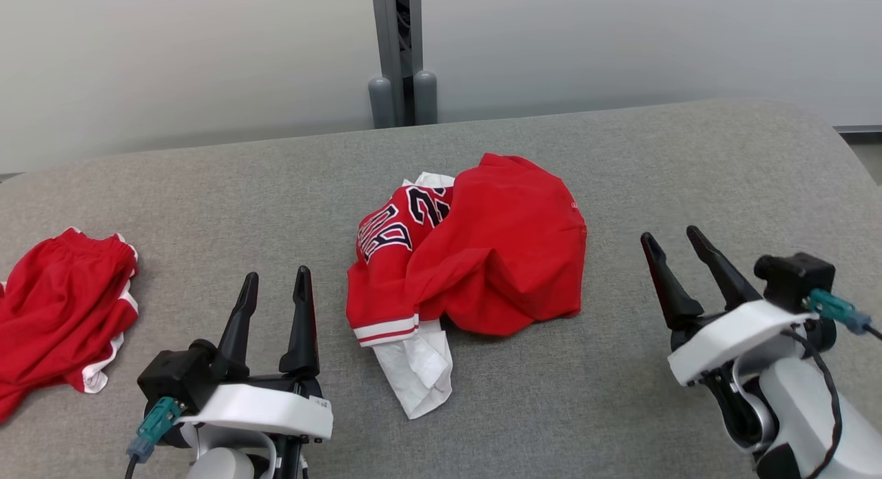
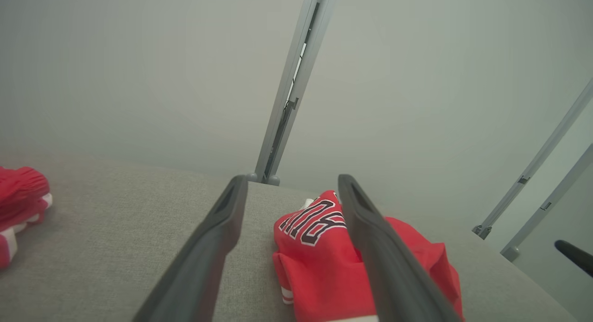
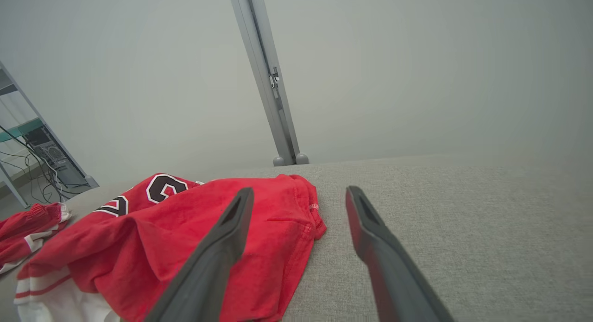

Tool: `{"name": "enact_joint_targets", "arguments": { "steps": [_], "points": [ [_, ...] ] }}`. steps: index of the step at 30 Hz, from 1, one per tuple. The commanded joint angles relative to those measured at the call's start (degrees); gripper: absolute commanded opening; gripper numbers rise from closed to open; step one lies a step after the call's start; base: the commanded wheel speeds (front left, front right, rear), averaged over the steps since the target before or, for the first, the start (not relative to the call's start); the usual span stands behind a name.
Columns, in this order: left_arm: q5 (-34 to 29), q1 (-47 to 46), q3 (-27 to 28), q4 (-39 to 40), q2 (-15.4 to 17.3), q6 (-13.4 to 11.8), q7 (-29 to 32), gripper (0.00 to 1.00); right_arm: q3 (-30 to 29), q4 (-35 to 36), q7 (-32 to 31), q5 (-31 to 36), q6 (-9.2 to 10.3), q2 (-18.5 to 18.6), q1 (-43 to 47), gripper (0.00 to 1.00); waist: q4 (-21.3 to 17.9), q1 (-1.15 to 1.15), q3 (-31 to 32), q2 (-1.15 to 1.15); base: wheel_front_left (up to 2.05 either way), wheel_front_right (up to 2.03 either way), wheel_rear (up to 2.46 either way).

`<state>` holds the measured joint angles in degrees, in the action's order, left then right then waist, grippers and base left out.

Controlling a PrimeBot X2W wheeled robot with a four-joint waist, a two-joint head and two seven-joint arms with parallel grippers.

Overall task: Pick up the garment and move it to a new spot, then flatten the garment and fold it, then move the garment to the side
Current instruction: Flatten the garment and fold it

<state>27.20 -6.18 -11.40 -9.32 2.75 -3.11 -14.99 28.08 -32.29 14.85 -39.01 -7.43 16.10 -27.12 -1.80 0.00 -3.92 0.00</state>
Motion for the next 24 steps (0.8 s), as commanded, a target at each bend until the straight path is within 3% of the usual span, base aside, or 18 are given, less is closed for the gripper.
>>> {"name": "enact_joint_targets", "arguments": {
  "steps": [1, 6, 9, 15, 20, 24],
  "points": [
    [0.1, 0.5, 0.0, -0.2, 0.2, -0.4, -0.2, 1.0, -3.7, 2.4, 0.5, 3.3, -0.11, -1.3, 2.8, 1.0, -0.4, 0.0, -0.1, 0.0, 0.0, 0.0, 0.0],
    [-0.4, 1.0, -0.6, -0.9, 0.2, -0.4, -0.2, 1.0, -8.9, 6.4, 0.5, 8.0, -0.11, -3.8, 7.2, 1.0, -0.7, 0.0, 0.0, 0.0, 0.0, 0.0, 0.0],
    [0.1, 1.3, -5.0, -4.3, 0.1, 1.8, -0.2, 1.0, -11.1, 8.3, 0.5, 10.2, -0.11, -5.3, 8.7, 1.0, -0.9, 0.0, -0.1, 0.0, 0.0, 0.0, 0.0],
    [1.1, -1.4, -9.7, -14.8, 0.1, -0.8, 0.6, 1.0, -13.1, 11.0, -0.9, 13.1, -0.11, -7.7, 10.2, 1.0, -1.7, 0.0, -0.9, 0.0, 0.0, 0.0, 0.0],
    [4.5, -3.2, -13.3, -18.7, 0.3, 3.2, 2.6, 1.0, -13.7, 12.3, -1.5, 14.1, -0.11, -8.2, 10.4, 1.0, -2.4, 0.0, -2.1, 0.0, 0.0, 0.0, 0.0],
    [5.8, -5.4, -14.8, -21.6, 0.3, 3.9, 3.2, 1.0, -13.8, 12.8, -1.7, 14.7, -0.11, -8.7, 10.4, 1.0, -3.1, 0.0, -2.9, 0.0, 0.0, 0.0, 0.0]
  ]
}}
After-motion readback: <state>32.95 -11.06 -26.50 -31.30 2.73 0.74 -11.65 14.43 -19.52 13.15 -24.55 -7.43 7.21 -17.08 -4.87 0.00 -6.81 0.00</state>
